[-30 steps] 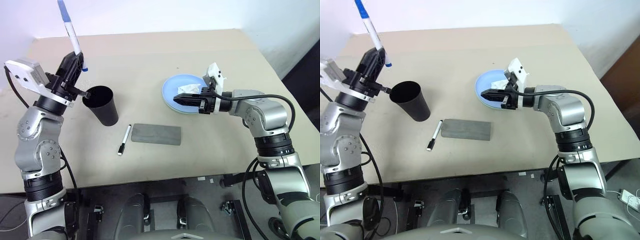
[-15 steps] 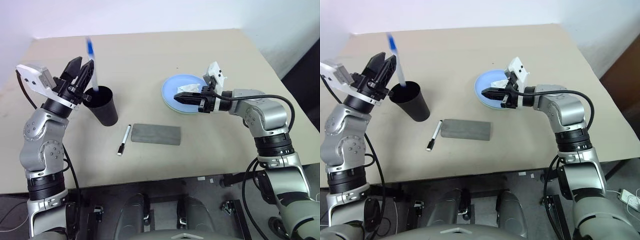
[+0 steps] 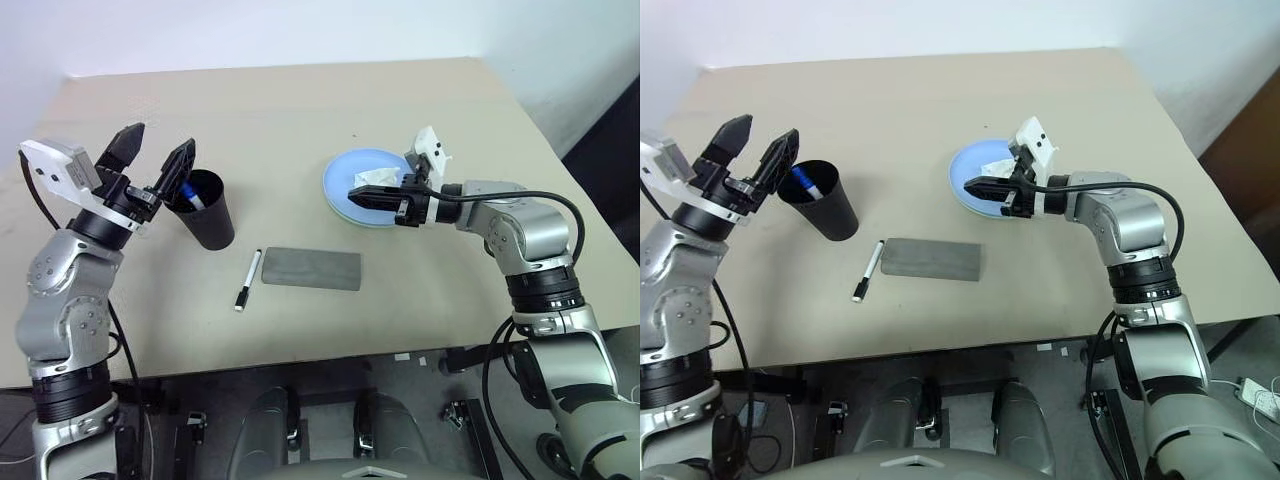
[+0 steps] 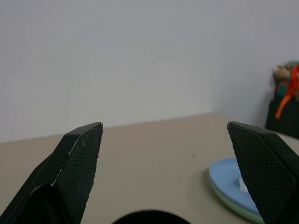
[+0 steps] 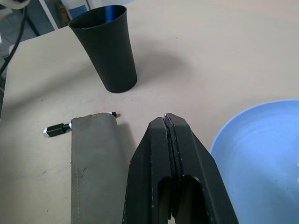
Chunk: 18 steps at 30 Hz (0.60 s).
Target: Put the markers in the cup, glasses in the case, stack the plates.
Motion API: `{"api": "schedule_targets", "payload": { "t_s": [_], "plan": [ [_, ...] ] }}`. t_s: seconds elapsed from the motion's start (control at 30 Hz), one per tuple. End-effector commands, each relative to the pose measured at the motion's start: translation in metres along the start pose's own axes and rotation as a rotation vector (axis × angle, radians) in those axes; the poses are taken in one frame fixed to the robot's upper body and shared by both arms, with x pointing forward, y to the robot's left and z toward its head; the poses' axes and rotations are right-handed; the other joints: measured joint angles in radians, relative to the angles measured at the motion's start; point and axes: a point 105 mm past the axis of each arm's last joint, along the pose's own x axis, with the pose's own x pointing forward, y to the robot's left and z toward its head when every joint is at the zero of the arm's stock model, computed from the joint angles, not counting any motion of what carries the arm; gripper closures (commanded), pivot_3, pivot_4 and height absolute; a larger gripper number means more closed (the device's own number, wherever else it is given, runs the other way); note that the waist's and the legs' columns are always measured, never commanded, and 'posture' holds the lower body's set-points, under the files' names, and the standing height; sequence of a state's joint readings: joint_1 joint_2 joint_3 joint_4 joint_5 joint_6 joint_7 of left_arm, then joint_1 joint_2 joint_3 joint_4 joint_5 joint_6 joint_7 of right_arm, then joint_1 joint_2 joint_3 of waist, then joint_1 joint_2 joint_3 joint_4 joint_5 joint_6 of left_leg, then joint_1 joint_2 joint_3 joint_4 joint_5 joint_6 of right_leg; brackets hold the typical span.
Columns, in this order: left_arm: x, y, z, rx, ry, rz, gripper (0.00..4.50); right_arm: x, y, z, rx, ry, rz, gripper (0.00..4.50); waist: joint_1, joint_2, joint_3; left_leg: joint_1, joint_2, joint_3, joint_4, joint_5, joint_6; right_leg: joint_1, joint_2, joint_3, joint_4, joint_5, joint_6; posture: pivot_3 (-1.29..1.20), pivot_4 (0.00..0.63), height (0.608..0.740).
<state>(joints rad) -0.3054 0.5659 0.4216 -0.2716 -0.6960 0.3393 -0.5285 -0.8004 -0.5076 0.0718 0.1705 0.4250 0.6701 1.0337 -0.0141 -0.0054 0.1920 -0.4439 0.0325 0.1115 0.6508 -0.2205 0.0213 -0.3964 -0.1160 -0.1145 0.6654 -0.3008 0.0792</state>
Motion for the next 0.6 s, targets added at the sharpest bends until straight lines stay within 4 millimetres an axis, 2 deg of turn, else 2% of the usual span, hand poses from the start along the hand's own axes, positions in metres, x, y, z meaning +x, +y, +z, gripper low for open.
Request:
{"api": "schedule_targets", "payload": {
  "t_s": [0.03, 0.13, 0.27, 0.4, 0.6],
  "plan": [
    [-0.009, -0.003, 0.028, 0.023, 0.024, -0.053, 0.04, 0.0, 0.001, 0.01, -0.018, -0.001, 0.019, 4.5, -0.002, 0.0, 0.0, 0.0, 0.0, 0.0, 0.0, 0.0, 0.0, 0.0, 0.0, 0.0, 0.0, 0.0, 0.0, 0.0, 0.15, 0.719],
    [-0.017, -0.008, 0.039, 0.005, 0.13, -0.113, 0.04, -0.002, -0.002, 0.011, 0.026, 0.0, 0.027, 4.5, -0.003, 0.0, 0.001, 0.0, 0.0, 0.0, 0.0, 0.0, 0.0, 0.0, 0.0, 0.0, 0.0, 0.0, 0.0, 0.0, 0.15, 0.719],
    [-0.031, -0.016, 0.043, -0.007, 0.267, -0.138, 0.04, -0.004, -0.007, 0.017, -0.058, -0.014, 0.016, 4.5, -0.004, 0.0, 0.001, 0.0, 0.0, 0.0, -0.001, 0.0, -0.001, -0.001, -0.001, 0.001, 0.0, 0.0, 0.0, 0.0, 0.15, 0.719],
    [-0.055, -0.035, 0.023, -0.018, 0.485, -0.164, 0.04, -0.008, -0.004, 0.025, -0.081, -0.053, 0.056, 4.5, -0.004, 0.0, 0.001, 0.0, 0.0, 0.0, -0.002, 0.001, -0.003, -0.001, -0.001, 0.001, -0.001, 0.0, 0.0, 0.0, 0.15, 0.719],
    [-0.066, -0.045, 0.004, -0.003, 0.621, -0.107, 0.04, -0.016, 0.008, 0.046, -0.101, -0.15, 0.122, 4.5, -0.001, 0.0, 0.002, 0.0, 0.0, -0.001, -0.002, -0.001, -0.005, -0.001, -0.001, 0.001, -0.001, 0.001, -0.001, 0.0, 0.15, 0.719]
  ]
}}
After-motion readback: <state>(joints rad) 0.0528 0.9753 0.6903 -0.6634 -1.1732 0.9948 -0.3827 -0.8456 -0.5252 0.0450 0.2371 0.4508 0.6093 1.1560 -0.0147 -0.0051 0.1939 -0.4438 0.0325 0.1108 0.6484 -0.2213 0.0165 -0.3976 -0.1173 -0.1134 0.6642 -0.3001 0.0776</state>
